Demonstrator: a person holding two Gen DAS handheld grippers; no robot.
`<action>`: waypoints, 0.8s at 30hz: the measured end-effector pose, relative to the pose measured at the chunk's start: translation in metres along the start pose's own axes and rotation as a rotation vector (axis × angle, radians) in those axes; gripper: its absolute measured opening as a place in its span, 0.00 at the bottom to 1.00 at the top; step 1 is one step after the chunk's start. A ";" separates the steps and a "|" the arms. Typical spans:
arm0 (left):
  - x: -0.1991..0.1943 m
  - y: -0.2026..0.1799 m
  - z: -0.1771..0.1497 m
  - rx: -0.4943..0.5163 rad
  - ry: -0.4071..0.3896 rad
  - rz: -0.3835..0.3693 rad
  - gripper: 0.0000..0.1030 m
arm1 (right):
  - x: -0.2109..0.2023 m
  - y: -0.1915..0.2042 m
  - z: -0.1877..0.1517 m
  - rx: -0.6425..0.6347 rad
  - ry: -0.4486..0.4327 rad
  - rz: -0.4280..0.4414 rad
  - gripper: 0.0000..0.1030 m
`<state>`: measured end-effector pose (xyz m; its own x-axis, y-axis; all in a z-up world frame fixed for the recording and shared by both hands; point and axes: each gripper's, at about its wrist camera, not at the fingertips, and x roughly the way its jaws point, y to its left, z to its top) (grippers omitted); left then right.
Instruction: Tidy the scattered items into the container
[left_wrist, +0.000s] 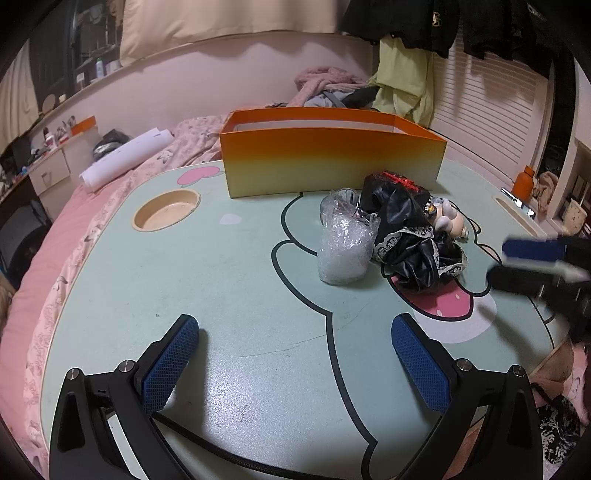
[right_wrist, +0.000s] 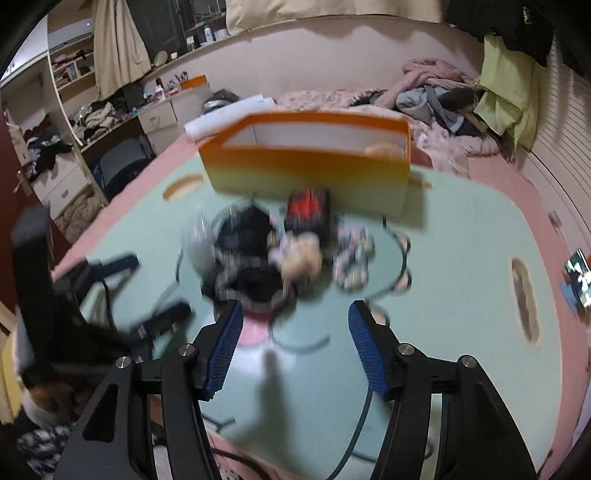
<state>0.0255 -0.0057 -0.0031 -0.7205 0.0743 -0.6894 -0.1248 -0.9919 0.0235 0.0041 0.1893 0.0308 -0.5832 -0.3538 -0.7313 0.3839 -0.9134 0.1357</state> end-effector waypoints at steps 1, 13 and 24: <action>0.000 0.000 0.000 0.000 0.000 0.000 1.00 | 0.003 0.001 -0.006 0.001 -0.001 -0.007 0.58; -0.003 0.000 0.001 0.002 0.016 -0.005 1.00 | 0.021 -0.003 -0.027 -0.023 -0.074 -0.127 1.00; -0.031 -0.005 0.134 0.054 -0.089 -0.097 1.00 | 0.021 -0.002 -0.027 -0.024 -0.075 -0.123 1.00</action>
<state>-0.0429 0.0106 0.1158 -0.7606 0.1811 -0.6234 -0.2315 -0.9728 -0.0001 0.0109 0.1891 -0.0031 -0.6784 -0.2543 -0.6893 0.3227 -0.9460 0.0313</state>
